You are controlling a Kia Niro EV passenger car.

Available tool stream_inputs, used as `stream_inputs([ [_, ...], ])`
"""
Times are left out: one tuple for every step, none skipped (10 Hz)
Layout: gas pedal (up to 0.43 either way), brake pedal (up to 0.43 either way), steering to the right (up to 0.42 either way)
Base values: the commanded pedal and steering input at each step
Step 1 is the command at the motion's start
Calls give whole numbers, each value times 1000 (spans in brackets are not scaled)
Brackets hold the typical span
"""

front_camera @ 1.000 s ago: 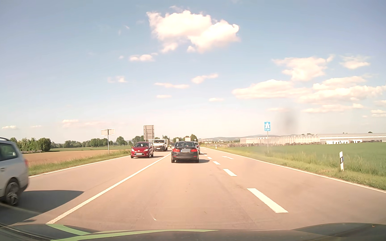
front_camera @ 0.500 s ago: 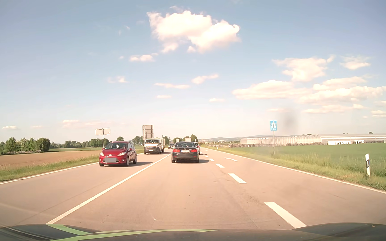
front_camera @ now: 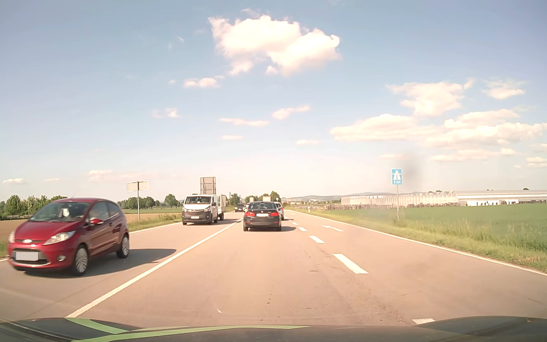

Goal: Follow the waypoints while adhering to traffic rules and regulations

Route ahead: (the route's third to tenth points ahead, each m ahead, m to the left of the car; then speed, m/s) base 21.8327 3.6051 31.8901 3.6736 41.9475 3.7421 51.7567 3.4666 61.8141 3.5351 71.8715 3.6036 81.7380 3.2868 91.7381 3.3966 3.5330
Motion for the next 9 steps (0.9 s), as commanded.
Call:
stream_inputs([
  [0, 0, -3],
  [0, 0, -3],
  [0, 0, -3],
  [8, 0, -3],
  [28, 0, -3],
  [28, 0, -3],
  [39, 0, -3],
  [47, 0, -3],
  [59, 0, -4],
])
